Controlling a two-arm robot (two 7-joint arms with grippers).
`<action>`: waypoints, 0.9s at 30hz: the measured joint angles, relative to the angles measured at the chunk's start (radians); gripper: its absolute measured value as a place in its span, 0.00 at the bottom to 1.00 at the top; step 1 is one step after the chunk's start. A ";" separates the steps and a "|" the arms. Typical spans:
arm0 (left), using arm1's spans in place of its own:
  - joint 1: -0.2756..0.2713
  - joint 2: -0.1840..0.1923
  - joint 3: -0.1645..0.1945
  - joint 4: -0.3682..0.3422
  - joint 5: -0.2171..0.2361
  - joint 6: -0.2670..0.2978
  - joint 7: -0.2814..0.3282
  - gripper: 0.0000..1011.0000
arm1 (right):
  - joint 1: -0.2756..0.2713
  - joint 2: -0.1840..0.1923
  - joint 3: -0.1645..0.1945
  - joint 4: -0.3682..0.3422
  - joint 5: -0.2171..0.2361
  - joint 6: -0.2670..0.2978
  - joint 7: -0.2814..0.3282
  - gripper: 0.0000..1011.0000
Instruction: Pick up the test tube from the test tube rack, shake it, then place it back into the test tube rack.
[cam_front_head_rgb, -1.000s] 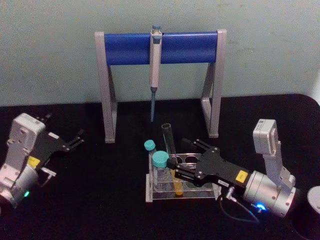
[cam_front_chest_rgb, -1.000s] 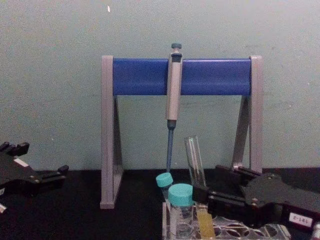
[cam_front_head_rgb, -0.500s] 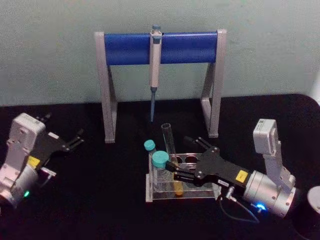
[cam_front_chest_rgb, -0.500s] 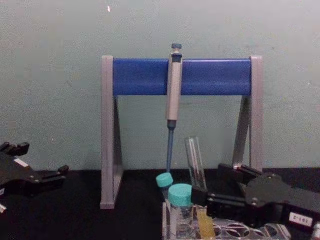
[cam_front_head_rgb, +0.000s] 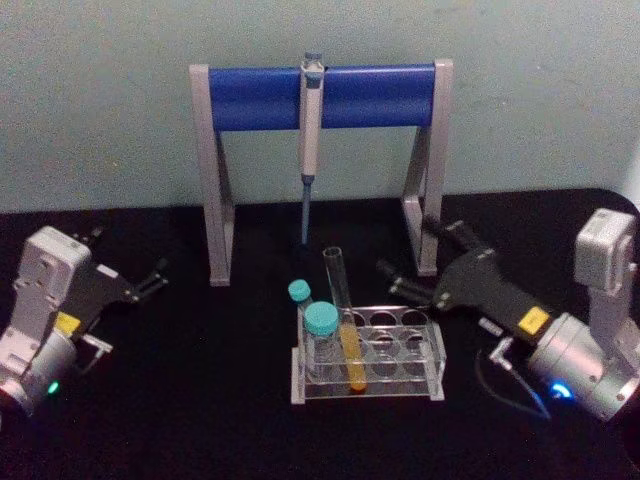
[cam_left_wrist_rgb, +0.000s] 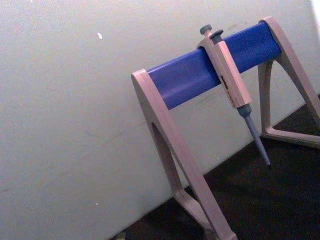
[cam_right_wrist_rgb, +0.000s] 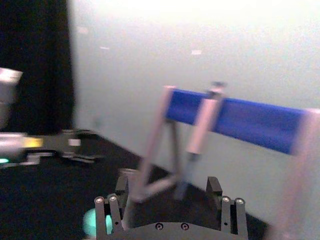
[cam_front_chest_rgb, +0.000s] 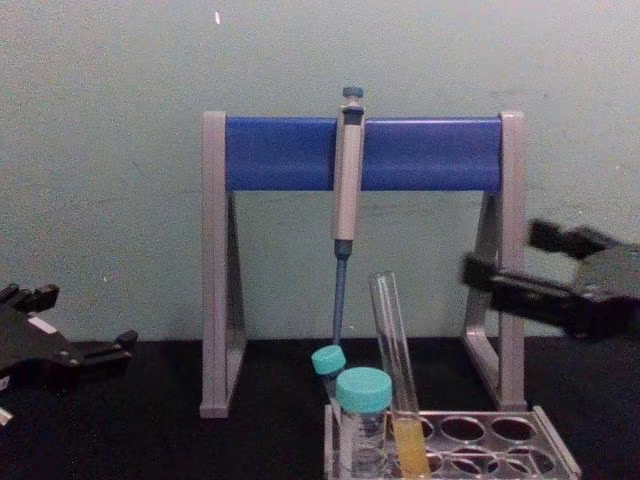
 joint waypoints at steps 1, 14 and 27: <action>0.000 0.000 0.000 0.000 0.000 0.000 0.000 0.99 | -0.011 0.000 0.008 -0.009 -0.012 0.001 -0.026 0.99; 0.000 0.000 0.000 0.000 0.000 0.000 0.000 0.99 | -0.153 -0.059 0.099 -0.053 -0.205 0.126 -0.364 0.99; 0.000 0.000 0.000 0.000 0.000 0.000 0.000 0.99 | -0.159 -0.123 0.112 0.028 -0.258 0.190 -0.405 0.99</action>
